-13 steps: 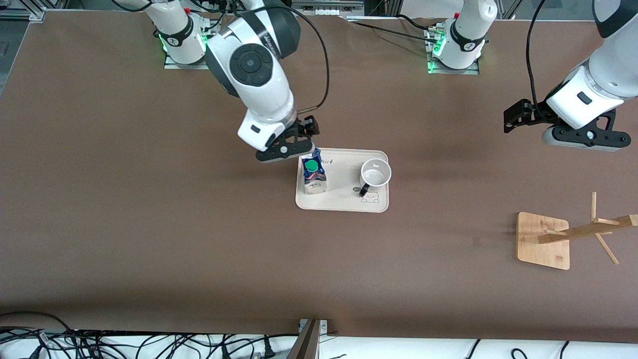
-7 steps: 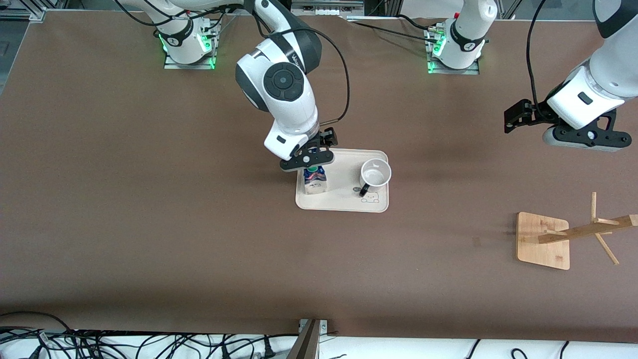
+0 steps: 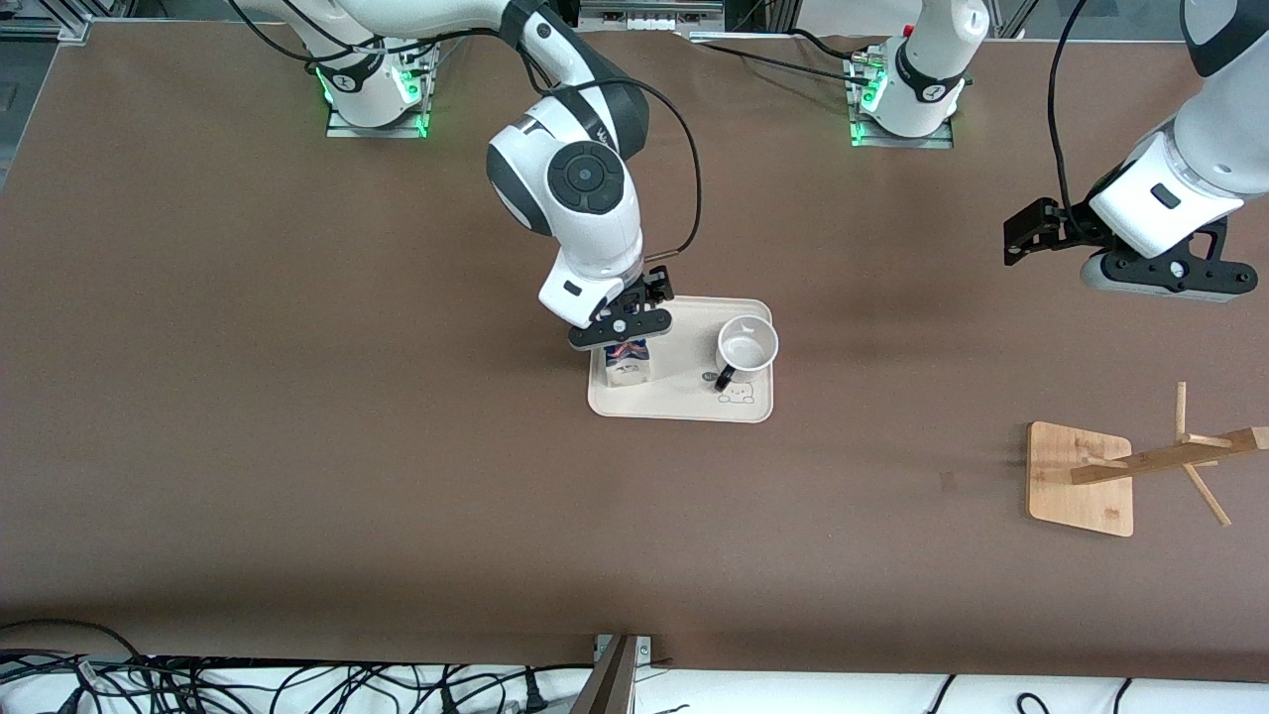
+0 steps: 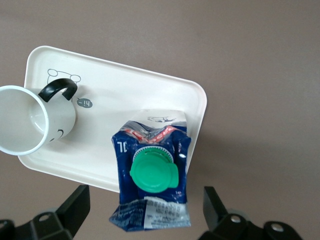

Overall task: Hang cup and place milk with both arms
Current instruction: 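Lower the right gripper and close it around the milk carton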

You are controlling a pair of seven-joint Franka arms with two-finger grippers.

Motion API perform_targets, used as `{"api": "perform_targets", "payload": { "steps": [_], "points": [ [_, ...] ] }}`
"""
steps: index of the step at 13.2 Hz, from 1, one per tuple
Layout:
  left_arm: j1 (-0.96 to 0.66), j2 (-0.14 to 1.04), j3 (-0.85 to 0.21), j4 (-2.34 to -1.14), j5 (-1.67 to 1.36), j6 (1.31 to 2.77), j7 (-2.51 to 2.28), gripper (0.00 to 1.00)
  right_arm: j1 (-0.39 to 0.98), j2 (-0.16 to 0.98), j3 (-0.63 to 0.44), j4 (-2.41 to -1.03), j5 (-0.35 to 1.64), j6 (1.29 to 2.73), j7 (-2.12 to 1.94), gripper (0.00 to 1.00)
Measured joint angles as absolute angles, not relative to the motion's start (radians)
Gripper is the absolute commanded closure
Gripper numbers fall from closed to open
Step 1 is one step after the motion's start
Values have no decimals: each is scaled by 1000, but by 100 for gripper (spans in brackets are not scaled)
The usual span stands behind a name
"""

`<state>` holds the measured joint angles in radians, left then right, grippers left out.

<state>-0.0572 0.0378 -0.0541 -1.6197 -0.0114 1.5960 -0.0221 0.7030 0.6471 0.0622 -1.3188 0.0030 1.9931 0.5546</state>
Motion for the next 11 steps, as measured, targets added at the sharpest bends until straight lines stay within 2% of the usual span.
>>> {"api": "perform_targets", "payload": {
  "steps": [3, 5, 8, 9, 11],
  "points": [
    [-57, 38, -54, -1620, -11, 1596, -22, 0, 704, 657, 61, -1319, 1, 2009, 555, 3],
    [-57, 38, -54, -1620, -11, 1594, -22, 0, 705, 663, 61, -1319, -14, 2017, 555, 20],
    [-57, 38, -54, -1620, -11, 1590, -22, 0, 713, 674, 61, -1319, -21, 2031, 555, 55],
    [-57, 38, -54, -1620, -11, 1590, -22, 0, 714, 675, 61, -1319, -21, 2032, 555, 62],
    [-57, 38, -54, -1620, -11, 1588, -22, 0, 714, 675, 60, -1318, -21, 2033, 555, 63]
  ]
}}
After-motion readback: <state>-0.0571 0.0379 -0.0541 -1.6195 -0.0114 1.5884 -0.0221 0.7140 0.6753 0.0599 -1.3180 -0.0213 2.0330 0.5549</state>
